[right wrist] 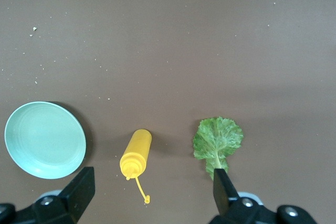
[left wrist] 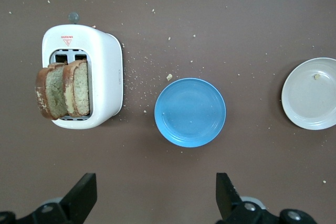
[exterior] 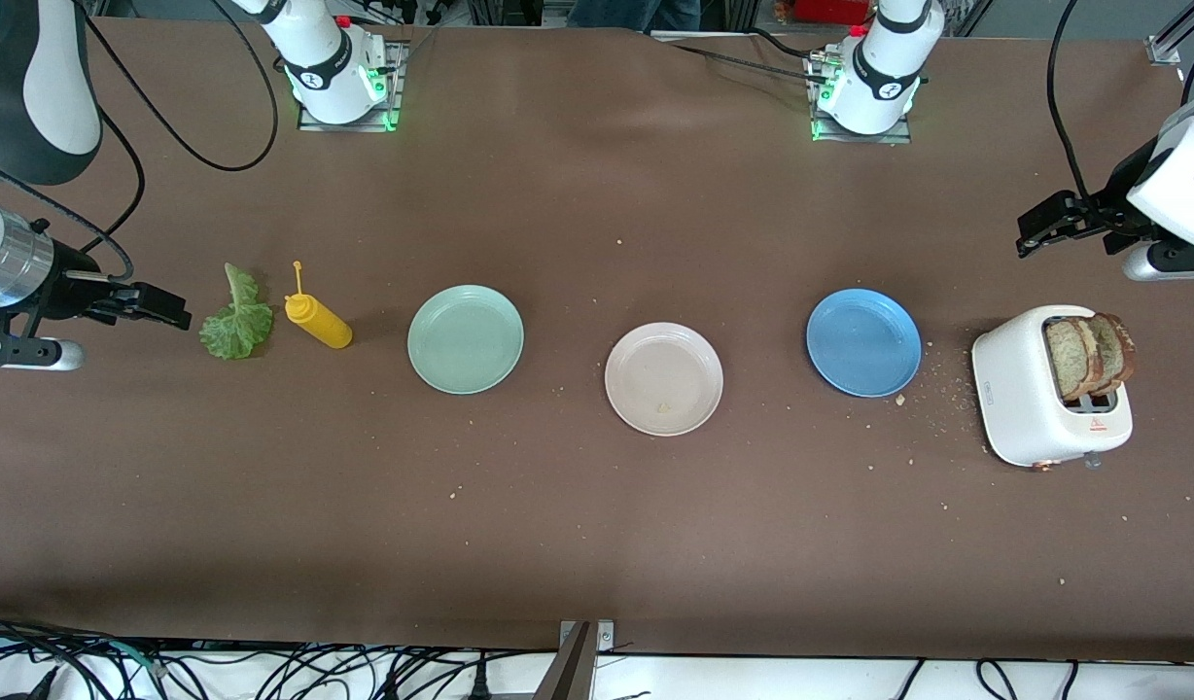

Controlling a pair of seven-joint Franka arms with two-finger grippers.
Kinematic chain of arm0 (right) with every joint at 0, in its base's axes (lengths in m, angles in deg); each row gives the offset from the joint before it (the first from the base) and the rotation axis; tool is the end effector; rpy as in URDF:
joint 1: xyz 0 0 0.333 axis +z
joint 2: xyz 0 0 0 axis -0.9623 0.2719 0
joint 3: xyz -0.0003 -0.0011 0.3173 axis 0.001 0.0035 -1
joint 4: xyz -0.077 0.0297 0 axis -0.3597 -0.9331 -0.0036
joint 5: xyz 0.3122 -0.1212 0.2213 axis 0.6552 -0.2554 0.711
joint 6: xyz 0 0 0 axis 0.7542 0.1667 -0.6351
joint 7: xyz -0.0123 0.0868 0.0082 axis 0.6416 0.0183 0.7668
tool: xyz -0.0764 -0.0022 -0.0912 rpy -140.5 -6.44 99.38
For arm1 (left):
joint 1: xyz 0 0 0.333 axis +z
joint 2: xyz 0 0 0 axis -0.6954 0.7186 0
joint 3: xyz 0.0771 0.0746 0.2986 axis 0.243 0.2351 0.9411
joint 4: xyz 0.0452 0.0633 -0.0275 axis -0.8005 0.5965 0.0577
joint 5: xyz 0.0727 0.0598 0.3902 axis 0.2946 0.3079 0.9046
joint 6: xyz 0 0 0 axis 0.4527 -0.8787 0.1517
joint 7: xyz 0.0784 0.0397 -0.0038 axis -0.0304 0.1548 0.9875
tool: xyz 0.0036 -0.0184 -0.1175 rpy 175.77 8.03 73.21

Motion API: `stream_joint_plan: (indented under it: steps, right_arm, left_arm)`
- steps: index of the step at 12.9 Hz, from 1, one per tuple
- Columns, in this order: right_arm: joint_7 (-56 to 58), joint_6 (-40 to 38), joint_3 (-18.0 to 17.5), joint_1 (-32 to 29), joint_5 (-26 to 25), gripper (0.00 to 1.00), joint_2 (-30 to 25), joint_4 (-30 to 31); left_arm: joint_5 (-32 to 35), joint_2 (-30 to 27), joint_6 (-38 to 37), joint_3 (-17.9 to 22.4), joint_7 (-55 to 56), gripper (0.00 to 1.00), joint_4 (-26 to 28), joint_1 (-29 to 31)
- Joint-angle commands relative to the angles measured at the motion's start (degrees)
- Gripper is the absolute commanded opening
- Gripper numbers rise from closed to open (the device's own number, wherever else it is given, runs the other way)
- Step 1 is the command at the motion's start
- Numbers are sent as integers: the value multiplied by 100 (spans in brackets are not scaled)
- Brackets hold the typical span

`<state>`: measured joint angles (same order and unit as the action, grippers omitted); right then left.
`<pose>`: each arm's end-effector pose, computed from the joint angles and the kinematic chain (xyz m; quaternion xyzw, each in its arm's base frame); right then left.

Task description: Make sandwich in beige plate with both arms

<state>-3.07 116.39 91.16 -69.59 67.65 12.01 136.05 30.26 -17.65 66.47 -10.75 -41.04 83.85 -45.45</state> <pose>0.6288 -0.0099 0.4949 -0.9991 0.0317 0.0243 0.0123 0.5686 -0.0194 0.5948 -0.9990 -0.0270 0.0318 0.0162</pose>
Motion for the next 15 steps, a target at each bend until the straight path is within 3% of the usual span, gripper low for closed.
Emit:
stream_joint_plan:
  steps: [1,15]
  right_arm:
    - [31,-29,-66,-59,-14,100,41,-95]
    - [-22,-29,-58,-59,-5,100,41,-95]
  left_arm:
    - [21,52,-114,-65,-91,100,-88,69]
    - [30,96,-97,-65,-109,100,-61,95]
